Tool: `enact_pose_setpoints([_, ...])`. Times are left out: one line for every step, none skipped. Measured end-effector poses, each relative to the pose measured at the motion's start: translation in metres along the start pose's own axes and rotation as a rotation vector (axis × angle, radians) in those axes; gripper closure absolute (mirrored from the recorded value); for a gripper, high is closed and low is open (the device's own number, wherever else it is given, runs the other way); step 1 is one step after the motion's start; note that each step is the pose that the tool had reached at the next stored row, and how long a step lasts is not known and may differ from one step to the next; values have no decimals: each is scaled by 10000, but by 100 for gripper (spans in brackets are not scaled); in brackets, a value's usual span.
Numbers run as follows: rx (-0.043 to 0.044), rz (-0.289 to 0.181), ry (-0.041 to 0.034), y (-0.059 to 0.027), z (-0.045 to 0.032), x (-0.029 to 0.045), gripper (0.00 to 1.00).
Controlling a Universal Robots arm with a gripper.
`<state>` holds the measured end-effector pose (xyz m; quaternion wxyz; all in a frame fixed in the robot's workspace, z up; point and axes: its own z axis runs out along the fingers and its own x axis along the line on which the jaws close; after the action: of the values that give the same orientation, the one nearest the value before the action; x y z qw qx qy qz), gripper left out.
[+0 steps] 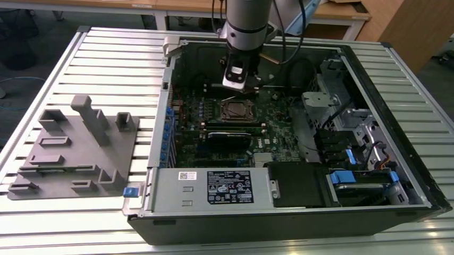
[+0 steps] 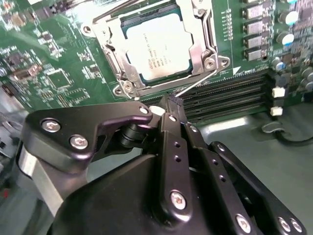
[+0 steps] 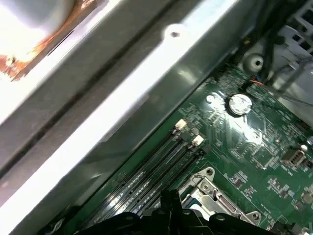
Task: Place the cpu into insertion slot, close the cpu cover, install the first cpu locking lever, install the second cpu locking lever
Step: 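Install the first cpu locking lever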
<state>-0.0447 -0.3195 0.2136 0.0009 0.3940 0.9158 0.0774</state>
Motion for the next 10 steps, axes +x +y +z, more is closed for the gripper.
enact_pose_setpoints([10,-178,25,0,1,0,90])
enact_pose_setpoints([22,-361,52,0,1,0,90])
enact_pose_setpoints([35,-549,79,0,1,0,90])
enact_pose_setpoints([45,-729,105,-1,2,0,90])
enact_pose_setpoints([56,-904,130,-1,2,0,90])
enact_pose_setpoints([66,-1083,156,-1,3,0,90])
enact_pose_setpoints([77,-1260,181,-1,4,0,90])
enact_pose_setpoints([87,-1438,206,-1,5,0,90])
enact_pose_setpoints([99,-1626,233,-1,6,0,90])
enact_pose_setpoints([110,-1804,259,-1,7,-1,90])
